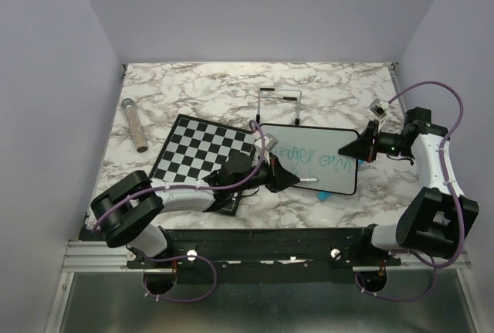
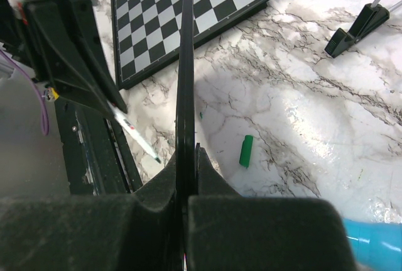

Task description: Write a sentence on the whiteboard

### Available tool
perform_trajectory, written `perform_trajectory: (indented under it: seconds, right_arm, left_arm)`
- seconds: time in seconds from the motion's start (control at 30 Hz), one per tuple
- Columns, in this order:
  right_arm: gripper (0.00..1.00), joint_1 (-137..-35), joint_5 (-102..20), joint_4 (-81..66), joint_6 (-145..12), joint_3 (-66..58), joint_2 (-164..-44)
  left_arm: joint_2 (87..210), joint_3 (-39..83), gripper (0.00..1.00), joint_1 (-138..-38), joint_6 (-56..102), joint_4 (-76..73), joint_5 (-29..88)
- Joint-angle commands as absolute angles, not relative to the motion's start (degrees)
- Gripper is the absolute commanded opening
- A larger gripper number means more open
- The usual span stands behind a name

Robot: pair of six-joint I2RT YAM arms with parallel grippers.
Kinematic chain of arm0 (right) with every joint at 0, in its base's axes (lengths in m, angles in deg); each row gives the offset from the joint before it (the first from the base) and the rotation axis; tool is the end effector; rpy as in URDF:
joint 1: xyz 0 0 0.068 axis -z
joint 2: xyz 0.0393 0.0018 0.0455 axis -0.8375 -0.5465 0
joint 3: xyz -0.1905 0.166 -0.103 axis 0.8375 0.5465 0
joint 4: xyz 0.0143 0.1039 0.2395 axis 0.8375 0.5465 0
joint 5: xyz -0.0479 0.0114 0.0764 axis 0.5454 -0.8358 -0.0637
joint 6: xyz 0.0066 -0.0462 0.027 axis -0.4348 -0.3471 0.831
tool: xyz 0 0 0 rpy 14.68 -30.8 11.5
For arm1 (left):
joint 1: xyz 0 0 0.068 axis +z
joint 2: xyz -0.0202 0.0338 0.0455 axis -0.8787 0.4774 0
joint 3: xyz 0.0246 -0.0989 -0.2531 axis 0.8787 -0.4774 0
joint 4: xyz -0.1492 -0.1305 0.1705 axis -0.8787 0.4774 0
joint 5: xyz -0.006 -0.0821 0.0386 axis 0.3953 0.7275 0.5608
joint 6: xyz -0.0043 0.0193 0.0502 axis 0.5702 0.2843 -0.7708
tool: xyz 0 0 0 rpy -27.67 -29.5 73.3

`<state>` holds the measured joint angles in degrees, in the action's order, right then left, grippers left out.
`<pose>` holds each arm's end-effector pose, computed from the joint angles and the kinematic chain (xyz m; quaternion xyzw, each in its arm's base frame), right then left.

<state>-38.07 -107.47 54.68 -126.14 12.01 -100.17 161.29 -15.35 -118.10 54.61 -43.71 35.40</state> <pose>0.2259 -0.0409 0.2712 -0.2791 0.7479 0.4476 0.4031 0.1649 -0.2661 0.2013 0.1643 0.7399 -0.5547 0.3434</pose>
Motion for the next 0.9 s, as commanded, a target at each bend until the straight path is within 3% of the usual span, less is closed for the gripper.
perform_trajectory:
  seconds: [0.0, 0.43, 0.87]
  right_arm:
    - [0.01, -38.24, -109.65, 54.3, -127.51, 11.9, -99.42]
    - [0.0, -38.42, -110.44, 53.95, -127.42, 12.52, -99.86]
    - [0.0, -38.5, -110.44, 54.12, -127.51, 12.52, -99.77]
  left_arm:
    - [156.34, -17.39, 0.0, -117.91, 55.07, -46.81, 36.19]
    - [160.64, -19.08, 0.0, -117.91, 57.27, -57.36, 34.16]
    - [166.79, -13.53, 0.0, -118.44, 54.54, -51.65, 34.17]
